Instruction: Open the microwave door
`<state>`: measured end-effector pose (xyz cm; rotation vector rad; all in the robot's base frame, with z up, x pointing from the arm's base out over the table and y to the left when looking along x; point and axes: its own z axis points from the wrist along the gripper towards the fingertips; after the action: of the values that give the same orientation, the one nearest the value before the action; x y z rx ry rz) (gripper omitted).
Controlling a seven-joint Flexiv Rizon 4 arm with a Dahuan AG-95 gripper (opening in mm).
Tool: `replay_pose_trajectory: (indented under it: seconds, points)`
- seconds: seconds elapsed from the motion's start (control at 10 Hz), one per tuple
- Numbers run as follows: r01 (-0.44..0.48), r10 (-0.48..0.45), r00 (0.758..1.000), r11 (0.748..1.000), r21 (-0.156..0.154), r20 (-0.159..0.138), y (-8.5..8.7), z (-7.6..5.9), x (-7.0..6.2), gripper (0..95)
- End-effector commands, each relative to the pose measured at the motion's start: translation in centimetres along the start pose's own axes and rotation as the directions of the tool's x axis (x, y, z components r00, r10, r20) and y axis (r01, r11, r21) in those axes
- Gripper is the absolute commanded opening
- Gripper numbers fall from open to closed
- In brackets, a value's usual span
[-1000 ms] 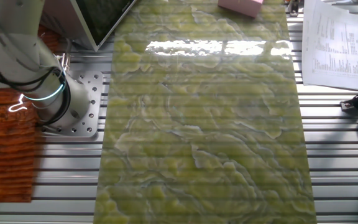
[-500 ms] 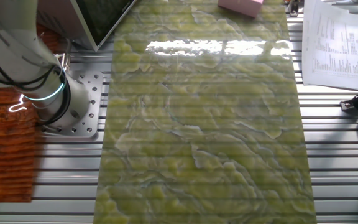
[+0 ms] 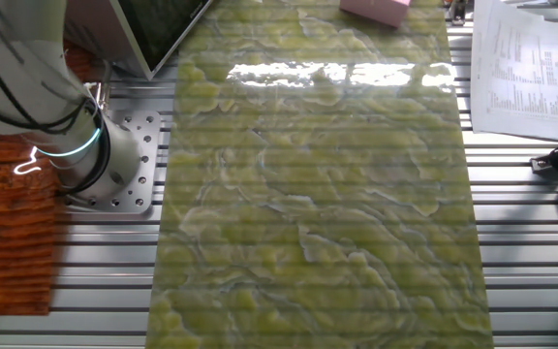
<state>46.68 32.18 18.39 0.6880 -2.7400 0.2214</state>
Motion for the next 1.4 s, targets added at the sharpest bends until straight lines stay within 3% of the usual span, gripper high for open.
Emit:
replay_pose_trajectory:
  seconds: [0.1, 0.4, 0.5, 0.9, 1.0, 1.2, 1.4]
  points:
    - [0.125, -0.125, 0.992, 0.992, -0.003, 0.002, -0.2, 0.3, 0.3, 0.0]
    - [0.127, -0.127, 0.992, 0.992, -0.004, -0.01, -0.2, 0.3, 0.3, 0.0]
    - [0.13, -0.13, 0.991, 0.991, 0.034, -0.029, 0.3, 0.2, 0.4, 0.0]
    - [0.146, -0.145, 0.988, 0.989, 0.016, -0.057, 4.7, -0.4, 1.3, 0.0]
    - [0.176, -0.175, 0.983, 0.984, 0.015, -0.061, 5.7, -0.3, 1.5, 19.0]
    - [0.183, -0.181, 0.982, 0.983, 0.016, -0.059, 6.5, 0.2, 2.0, 19.0]
    - [0.191, -0.19, 0.98, 0.981, 0.022, -0.064, 6.2, 0.9, 2.5, 19.0]
